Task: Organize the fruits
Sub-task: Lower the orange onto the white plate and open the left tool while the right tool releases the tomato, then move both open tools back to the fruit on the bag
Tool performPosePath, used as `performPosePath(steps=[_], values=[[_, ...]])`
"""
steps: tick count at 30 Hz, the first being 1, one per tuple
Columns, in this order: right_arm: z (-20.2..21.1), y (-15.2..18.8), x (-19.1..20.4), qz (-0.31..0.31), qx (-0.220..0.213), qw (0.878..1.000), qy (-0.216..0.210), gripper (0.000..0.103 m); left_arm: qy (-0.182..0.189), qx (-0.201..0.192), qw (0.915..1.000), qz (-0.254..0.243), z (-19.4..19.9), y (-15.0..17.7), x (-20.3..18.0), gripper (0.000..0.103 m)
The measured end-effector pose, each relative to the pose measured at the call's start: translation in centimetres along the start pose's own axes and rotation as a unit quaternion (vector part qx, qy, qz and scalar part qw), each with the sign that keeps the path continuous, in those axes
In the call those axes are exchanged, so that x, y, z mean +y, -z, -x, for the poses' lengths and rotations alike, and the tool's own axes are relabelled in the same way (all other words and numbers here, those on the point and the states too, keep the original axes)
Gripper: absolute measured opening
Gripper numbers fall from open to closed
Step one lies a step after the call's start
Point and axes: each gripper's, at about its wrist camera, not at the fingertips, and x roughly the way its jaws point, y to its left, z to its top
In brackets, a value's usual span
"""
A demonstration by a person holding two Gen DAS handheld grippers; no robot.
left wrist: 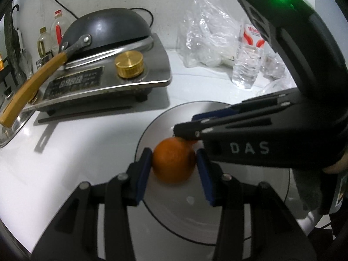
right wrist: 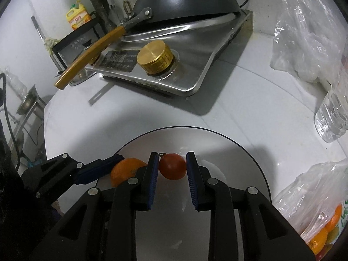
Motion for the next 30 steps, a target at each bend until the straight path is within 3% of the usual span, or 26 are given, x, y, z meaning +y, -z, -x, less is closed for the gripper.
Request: performPosePath(steps=[8, 30], values=[[1.0, -0.1, 0.1, -0.005, -0.009, 1.000, 0.003, 0.033, 0.002, -0.010, 1.0000, 0.001, 0.7, -0.1, -0.1, 0.048], [8.2, 2.7, -0.1, -0.013, -0.061, 0.997, 0.037, 0.033, -0.008, -0.037, 0.9993, 0.001, 5.6, -0.2, -2.6, 0.048]])
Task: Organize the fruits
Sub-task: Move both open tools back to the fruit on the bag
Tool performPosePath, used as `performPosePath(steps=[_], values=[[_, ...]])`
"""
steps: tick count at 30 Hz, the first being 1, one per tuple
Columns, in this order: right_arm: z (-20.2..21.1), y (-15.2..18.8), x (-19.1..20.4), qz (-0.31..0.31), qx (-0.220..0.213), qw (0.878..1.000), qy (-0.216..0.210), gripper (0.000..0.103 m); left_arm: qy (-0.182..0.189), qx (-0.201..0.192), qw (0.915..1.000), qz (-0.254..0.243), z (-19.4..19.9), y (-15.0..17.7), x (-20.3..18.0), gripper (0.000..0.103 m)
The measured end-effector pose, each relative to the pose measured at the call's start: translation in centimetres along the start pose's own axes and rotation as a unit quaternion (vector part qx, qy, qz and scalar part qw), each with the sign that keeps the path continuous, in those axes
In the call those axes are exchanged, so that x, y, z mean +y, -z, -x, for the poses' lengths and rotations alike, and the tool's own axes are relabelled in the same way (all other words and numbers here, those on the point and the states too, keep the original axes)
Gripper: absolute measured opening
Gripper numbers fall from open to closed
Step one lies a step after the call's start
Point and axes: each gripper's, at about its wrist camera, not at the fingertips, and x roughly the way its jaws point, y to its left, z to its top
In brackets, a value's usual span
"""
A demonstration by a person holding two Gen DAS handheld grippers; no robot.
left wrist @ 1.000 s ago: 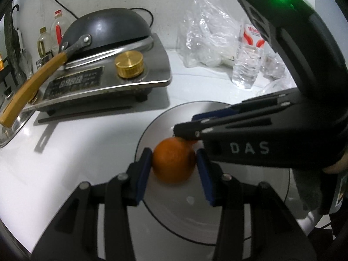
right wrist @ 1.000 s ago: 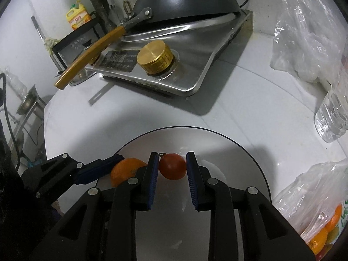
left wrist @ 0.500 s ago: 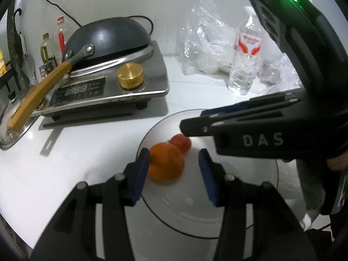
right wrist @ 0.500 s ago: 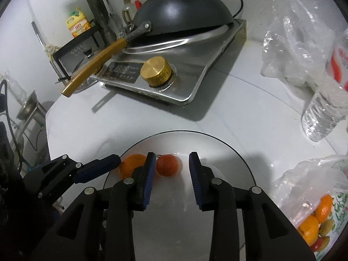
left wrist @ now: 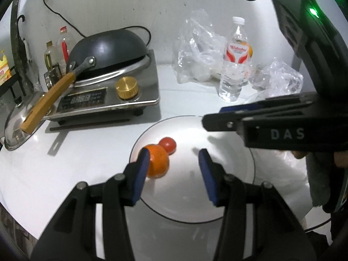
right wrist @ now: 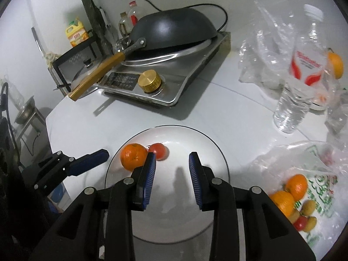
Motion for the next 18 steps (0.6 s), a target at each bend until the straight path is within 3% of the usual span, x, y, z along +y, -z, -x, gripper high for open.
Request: performPosePath(steps=[18], values=[[7.7, 3.4, -2.3, -0.005, -0.056, 0.998, 0.028, 0.033, 0.005, -0.032, 0.9994, 0.007, 3.8, -1.7, -3.8, 0.048]])
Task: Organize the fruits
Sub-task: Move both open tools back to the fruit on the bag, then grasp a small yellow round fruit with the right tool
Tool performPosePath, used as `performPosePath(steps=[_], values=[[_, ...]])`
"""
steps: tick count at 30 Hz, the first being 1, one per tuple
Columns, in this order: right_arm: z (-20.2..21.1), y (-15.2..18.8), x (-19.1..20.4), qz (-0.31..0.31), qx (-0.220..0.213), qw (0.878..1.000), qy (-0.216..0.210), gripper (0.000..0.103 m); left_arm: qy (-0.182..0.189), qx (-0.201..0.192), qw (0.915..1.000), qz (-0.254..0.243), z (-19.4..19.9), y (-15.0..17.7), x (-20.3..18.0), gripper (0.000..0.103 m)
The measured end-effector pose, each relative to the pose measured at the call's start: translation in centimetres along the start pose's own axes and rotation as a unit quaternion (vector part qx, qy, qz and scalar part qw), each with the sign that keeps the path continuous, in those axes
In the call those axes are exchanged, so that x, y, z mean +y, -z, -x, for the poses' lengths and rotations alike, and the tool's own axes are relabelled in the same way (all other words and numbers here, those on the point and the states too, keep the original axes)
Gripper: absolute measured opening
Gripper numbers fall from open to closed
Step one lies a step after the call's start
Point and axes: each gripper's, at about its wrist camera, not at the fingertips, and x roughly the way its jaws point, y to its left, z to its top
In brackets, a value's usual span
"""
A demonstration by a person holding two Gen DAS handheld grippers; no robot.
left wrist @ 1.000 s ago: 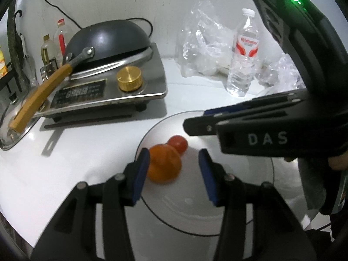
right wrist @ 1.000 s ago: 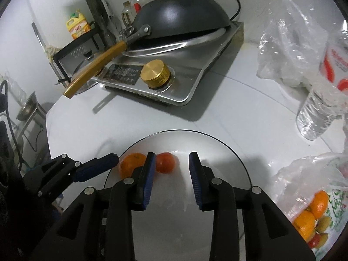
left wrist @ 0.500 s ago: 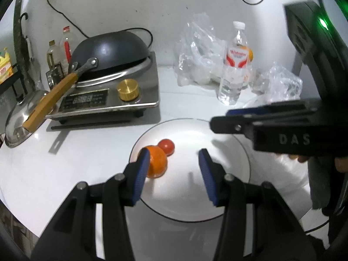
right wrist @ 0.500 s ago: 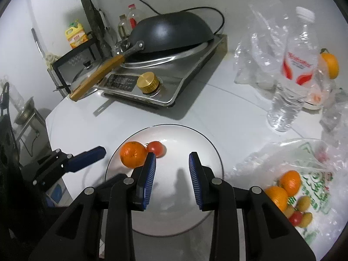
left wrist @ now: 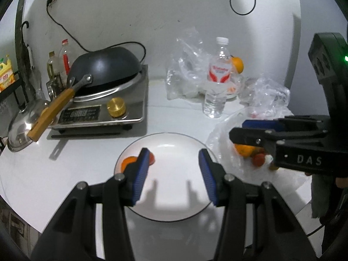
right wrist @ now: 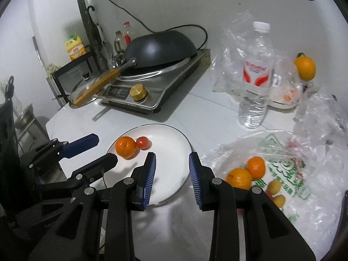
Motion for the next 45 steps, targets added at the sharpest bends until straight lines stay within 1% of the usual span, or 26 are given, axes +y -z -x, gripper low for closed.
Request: performPosePath(steps=[6, 11, 14, 15, 16, 26, 36, 45], values=[[2.6, 1.1, -1.6, -0.002, -0.017, 1.000, 0.005, 0.034, 0.006, -0.014, 0.9999, -0.008, 0.8, -0.3, -2.2, 0.048], [4.6, 2.1, -3.2, -0.003, -0.033, 0.999, 0.013, 0.034, 0.007, -0.017, 0.9996, -0.020, 1.1, -0.6, -4.2, 0.049], [5.6, 2.7, -4.3, -0.007, -0.038, 0.999, 0.019, 0.034, 0.009, -0.013, 0.9996, -0.023, 1.0, -0.6, -5.4, 0.054], [5.9, 2.9, -4.6, -0.008, -0.039, 0.999, 0.021, 0.034, 0.011, -0.012, 0.9996, -0.023, 1.0, -0.6, -5.8, 0.059], [6.2, 3.2, -5.0, -0.011, -0.040, 0.999, 0.022, 0.034, 0.012, -0.013, 0.9996, -0.024, 1.0, -0.6, -6.3, 0.061], [8.0, 5.8, -8.8, -0.029, -0.040, 0.998, 0.035, 0.034, 0.033, 0.001, 0.9982, -0.050, 0.6, -0.3, -10.7, 0.061], [8.1, 8.2, -12.0, -0.044, -0.022, 0.998, 0.039, 0.034, 0.039, 0.024, 0.9964, -0.072, -0.9, 0.4, -14.2, 0.061], [5.7, 9.3, -12.9, -0.042, 0.011, 0.999, 0.024, 0.034, 0.037, 0.047, 0.9952, -0.077, -2.3, 1.2, -15.0, 0.061]])
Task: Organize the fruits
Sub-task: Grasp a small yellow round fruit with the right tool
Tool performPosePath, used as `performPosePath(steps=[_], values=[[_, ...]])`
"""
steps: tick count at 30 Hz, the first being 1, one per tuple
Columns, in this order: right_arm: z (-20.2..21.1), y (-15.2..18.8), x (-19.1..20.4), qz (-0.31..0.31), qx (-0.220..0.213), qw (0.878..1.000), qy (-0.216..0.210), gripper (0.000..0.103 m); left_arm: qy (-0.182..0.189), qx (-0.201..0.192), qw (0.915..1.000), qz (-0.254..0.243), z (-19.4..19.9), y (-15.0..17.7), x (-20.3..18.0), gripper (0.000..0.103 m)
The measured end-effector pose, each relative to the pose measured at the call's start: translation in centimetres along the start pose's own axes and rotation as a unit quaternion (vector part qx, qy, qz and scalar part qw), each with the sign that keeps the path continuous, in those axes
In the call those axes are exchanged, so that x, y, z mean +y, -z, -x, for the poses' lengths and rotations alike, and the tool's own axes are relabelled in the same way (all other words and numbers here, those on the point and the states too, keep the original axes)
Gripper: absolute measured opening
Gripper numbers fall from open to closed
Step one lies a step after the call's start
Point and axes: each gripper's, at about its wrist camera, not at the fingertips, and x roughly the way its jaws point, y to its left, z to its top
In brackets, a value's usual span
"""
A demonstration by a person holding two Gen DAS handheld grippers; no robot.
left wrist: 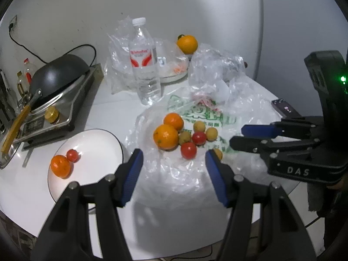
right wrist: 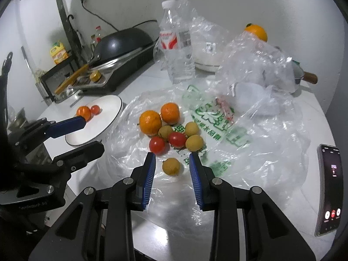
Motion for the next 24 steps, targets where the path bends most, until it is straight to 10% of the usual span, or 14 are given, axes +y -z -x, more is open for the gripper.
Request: performPosePath(steps=[24], values=[[-5.9, 0.3, -0.1, 0.019, 0.077, 0.997, -0.011, 0.032, 0.010, 0.032, 0.9993, 0.014, -3.5, 0.8, 0.3, 0.061]])
